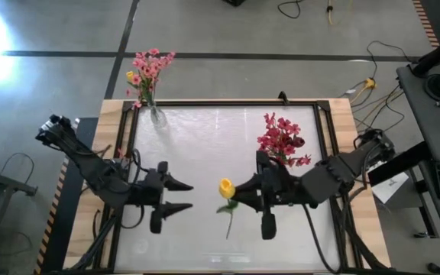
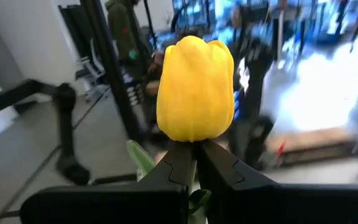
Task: Sort flowers into vase by color
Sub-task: Put the yellow tulip into the transparent vase
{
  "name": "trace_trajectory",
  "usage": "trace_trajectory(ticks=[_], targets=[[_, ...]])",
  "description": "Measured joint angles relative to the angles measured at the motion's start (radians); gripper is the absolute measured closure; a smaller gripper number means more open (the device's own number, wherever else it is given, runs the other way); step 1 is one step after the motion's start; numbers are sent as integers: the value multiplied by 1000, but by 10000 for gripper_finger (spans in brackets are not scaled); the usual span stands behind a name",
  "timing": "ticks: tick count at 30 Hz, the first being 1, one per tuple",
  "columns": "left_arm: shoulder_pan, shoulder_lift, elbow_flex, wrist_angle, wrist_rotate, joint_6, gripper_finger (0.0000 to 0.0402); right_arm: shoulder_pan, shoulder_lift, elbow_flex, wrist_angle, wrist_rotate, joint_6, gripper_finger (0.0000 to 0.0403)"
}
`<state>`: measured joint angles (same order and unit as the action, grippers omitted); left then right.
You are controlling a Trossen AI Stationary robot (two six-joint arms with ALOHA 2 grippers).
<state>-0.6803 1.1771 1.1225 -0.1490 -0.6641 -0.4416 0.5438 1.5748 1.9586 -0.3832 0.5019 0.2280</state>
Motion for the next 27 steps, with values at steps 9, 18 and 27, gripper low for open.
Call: trace_trajectory(ticks=[9, 18, 27], targets=[[62, 126, 26, 209, 46, 104, 178, -45, 68, 99, -44, -1, -121, 390], [162, 212, 29, 366, 199, 122, 180, -79, 66, 93, -58, -3, -169, 390], [220, 194, 29, 430, 205, 151, 235, -124, 66, 93, -135, -3, -154, 390]])
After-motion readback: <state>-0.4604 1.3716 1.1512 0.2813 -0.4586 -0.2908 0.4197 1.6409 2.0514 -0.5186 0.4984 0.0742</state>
